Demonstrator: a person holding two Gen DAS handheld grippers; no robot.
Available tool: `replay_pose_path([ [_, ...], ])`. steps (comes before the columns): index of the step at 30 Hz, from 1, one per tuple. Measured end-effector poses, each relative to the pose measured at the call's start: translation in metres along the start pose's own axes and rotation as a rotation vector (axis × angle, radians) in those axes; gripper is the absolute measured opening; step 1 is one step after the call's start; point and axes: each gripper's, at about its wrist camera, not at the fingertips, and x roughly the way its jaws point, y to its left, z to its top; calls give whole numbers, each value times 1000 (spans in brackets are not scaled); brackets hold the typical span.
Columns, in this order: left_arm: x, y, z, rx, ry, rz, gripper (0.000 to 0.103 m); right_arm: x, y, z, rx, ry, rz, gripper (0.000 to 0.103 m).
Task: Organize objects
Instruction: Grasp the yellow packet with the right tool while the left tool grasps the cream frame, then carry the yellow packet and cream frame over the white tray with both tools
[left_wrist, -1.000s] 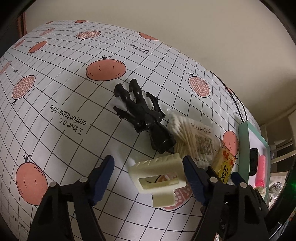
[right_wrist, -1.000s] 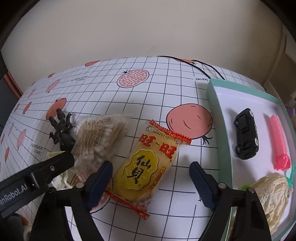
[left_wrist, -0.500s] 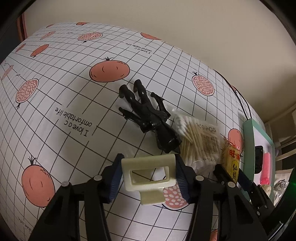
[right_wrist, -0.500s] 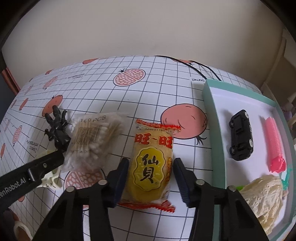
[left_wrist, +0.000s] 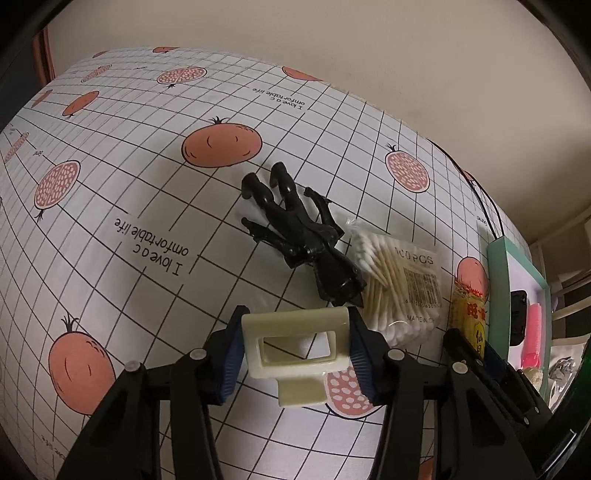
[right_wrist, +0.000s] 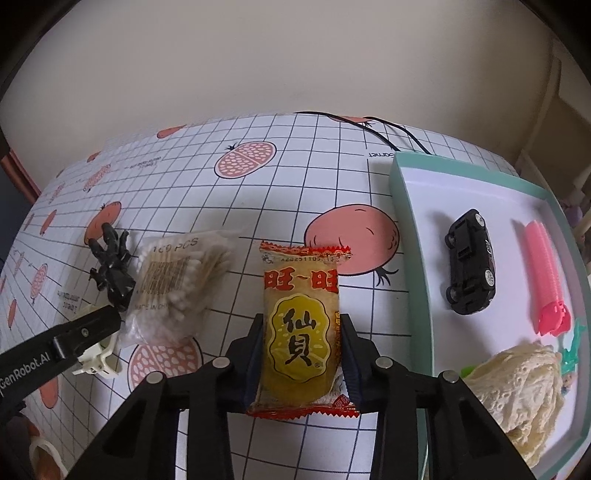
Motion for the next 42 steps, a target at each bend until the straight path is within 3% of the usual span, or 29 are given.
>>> replay_pose_path([
  [9,-10,1,5,-2,-22,-7,53,-24,-1,9,-2,-49,31,39],
  [20,-54,-14,19,28,-132,-47,53,-64,-18,25,25,-130,67,39],
  [34,-87,-68,19,131,-203,-144,53,-96,-97,28,133,-181,47,39],
  [42,-83,-123,-2,280,-207,-151,53,-99,-137,23,169,-184,3,39],
])
